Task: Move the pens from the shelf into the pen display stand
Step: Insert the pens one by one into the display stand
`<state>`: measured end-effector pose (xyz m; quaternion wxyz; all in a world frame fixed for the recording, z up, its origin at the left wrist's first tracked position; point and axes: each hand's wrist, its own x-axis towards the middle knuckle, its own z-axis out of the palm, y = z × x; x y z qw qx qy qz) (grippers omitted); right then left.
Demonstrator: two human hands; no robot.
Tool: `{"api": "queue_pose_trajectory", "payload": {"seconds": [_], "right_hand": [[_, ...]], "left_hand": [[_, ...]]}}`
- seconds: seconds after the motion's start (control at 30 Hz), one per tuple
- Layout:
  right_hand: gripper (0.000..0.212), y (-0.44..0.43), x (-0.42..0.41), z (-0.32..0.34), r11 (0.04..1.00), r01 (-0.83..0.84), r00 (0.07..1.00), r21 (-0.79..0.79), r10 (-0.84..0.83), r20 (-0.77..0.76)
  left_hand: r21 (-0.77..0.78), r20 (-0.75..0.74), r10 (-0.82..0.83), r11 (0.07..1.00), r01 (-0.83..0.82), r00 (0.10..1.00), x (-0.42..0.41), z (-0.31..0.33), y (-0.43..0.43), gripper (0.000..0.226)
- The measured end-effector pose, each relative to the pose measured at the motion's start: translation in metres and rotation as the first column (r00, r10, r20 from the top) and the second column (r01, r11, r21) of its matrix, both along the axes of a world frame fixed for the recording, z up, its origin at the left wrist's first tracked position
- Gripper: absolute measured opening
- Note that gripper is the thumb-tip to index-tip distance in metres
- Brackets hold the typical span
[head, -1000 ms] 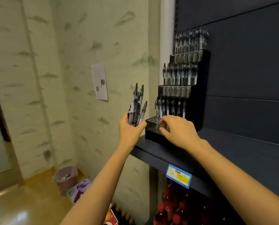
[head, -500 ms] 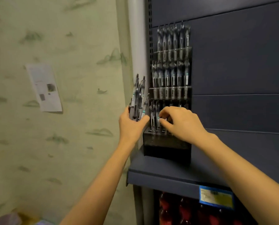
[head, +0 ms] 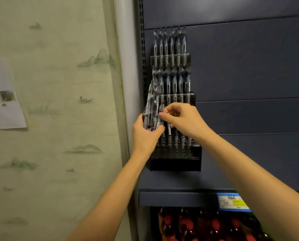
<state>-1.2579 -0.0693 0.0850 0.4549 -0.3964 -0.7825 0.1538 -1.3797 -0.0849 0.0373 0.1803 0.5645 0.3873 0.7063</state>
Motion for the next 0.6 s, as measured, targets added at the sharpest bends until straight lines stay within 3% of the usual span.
{"api": "queue_pose_trajectory", "payload": {"seconds": [0.2,0.47,0.6], "right_hand": [[0.011,0.003,-0.01,0.006,0.997,0.001,0.999,-0.078,-0.004,-0.038],[0.01,0.008,-0.012,0.027,0.996,0.09,0.992,0.005,-0.089,-0.091],[0.01,0.011,-0.007,0.038,0.992,0.118,0.982,0.048,-0.109,-0.156]], "left_hand": [[0.019,0.015,-0.029,0.999,0.028,0.999,-0.001,0.001,0.003,0.034],[-0.017,0.048,-0.04,0.999,0.041,0.998,-0.012,0.0,0.013,0.025],[-0.049,0.029,0.013,0.999,-0.012,0.999,-0.018,-0.003,0.014,0.054]]}}
